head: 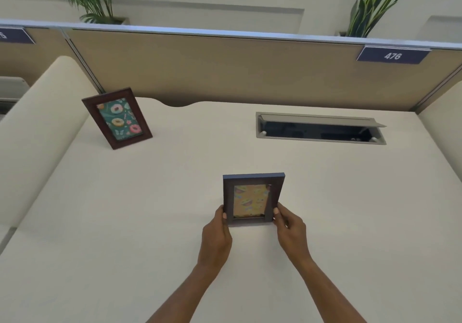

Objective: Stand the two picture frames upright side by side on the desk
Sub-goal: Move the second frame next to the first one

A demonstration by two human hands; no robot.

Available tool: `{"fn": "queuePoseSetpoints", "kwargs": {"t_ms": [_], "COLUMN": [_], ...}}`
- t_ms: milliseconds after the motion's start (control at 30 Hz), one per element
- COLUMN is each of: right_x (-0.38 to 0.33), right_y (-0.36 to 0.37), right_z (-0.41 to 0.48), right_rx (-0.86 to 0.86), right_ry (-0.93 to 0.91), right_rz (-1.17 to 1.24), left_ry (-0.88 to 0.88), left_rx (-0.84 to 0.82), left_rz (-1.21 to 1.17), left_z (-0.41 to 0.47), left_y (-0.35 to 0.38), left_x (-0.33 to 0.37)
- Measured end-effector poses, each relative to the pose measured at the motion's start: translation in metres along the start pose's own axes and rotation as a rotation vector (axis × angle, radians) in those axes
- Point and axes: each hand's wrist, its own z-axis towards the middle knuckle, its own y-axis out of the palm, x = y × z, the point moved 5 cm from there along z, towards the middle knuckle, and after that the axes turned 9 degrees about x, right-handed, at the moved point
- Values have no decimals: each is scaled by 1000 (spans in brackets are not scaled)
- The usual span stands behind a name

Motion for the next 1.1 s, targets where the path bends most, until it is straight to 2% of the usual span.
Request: {"fn": "queuePoseSetpoints", "kwargs": {"t_ms": [300,933,1100], "right_x": [-36,-120,-133], "right_y": [58,269,307], "right_z": [47,189,214], "right_rx": [-36,-172,-171], "right_ry": [-20,-152,-191], "right_rz": [63,-23,-54], "left_ry": [74,-45,-59], "left_rx": [182,440,464], "left_rz": [-39,-27,-12], "left_z": [75,283,320], "left_y": [-28,-91,-101], "left_x": [13,-45,-54]}}
